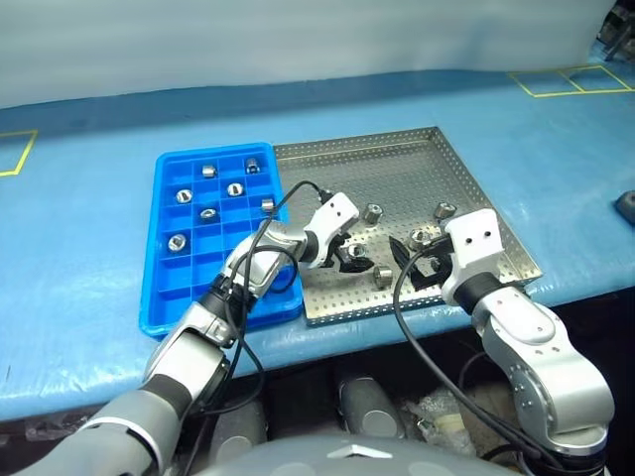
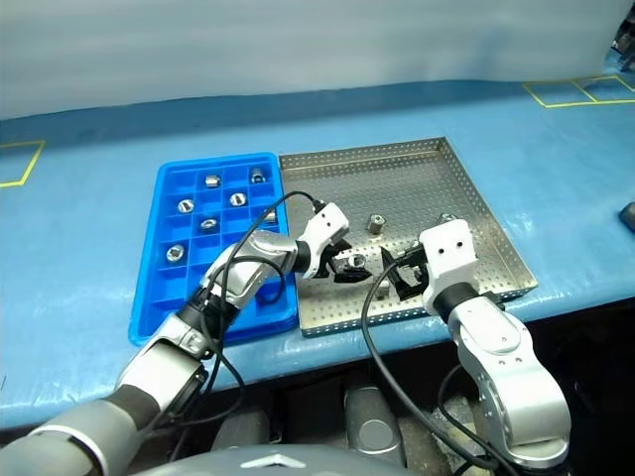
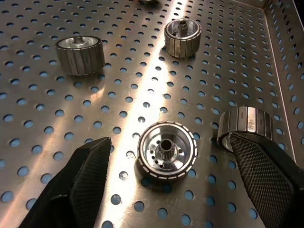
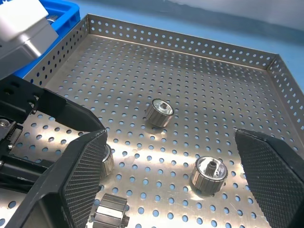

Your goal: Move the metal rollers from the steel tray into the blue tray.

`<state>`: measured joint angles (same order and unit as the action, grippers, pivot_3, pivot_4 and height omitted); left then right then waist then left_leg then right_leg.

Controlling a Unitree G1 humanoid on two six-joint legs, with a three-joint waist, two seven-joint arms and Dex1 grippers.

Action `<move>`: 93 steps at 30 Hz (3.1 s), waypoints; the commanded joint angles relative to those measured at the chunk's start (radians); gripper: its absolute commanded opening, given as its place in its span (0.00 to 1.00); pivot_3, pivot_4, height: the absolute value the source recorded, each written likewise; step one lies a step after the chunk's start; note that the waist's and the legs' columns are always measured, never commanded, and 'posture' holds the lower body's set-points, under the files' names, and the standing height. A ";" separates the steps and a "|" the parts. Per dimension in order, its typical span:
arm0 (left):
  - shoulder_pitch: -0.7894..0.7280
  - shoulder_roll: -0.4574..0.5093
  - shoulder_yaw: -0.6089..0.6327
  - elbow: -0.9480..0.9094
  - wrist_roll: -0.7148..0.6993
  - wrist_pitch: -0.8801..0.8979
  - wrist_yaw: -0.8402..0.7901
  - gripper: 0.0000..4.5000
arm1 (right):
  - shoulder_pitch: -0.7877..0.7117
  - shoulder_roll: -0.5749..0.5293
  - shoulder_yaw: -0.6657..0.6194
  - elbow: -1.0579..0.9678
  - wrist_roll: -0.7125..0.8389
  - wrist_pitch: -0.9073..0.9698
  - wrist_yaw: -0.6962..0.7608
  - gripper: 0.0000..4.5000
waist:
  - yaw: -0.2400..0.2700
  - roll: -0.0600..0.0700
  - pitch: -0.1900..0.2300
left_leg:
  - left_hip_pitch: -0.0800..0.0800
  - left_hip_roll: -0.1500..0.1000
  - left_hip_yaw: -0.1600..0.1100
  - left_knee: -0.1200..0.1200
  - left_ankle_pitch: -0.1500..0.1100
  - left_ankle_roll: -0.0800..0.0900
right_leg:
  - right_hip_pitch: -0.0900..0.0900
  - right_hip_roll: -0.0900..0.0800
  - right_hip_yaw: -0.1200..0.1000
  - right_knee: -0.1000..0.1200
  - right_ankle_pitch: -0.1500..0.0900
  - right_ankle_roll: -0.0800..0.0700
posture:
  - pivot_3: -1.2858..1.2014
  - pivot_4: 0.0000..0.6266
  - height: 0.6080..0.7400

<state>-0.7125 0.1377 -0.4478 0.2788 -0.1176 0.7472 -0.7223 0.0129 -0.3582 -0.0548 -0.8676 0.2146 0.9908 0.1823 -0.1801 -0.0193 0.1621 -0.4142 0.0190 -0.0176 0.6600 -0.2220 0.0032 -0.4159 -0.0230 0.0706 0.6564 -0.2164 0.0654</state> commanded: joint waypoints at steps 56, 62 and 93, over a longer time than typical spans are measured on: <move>0.602 0.126 0.504 -0.966 -0.083 0.451 0.531 0.90 | -0.296 0.066 0.286 0.217 0.021 -0.076 0.122 1.00 | 0.145 -0.005 0.004 | 0.000 0.001 -0.003 -0.008 -0.001 -0.002 | 0.001 -0.001 -0.005 -0.008 -0.001 -0.003 | 0.50 0.24 1.00; 0.422 0.155 0.448 -0.899 -0.192 0.342 0.363 0.99 | -0.224 0.024 0.149 0.135 0.019 -0.032 0.082 1.00 | 0.140 -0.005 0.004 | -0.001 0.001 -0.002 -0.007 -0.001 -0.002 | 0.001 -0.001 -0.005 -0.010 -0.001 -0.002 | 0.48 0.24 1.00; 0.002 -0.042 -0.092 0.010 0.012 -0.134 -0.062 0.71 | 0.100 -0.035 -0.072 -0.174 0.158 0.123 -0.001 1.00 | -0.064 0.000 0.002 | -0.001 -0.001 0.000 -0.006 -0.004 0.002 | 0.003 -0.001 0.001 -0.013 -0.001 0.004 | 0.39 0.24 1.00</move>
<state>-0.7070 0.1060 -0.5781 0.3273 -0.0988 0.6199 -0.7950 0.1271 -0.3926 -0.1237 -1.0063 0.3649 1.1087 0.1876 -0.2446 -0.0196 0.1637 -0.4151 0.0179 -0.0183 0.6540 -0.2265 0.0051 -0.4132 -0.0244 0.0716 0.6434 -0.2170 0.0693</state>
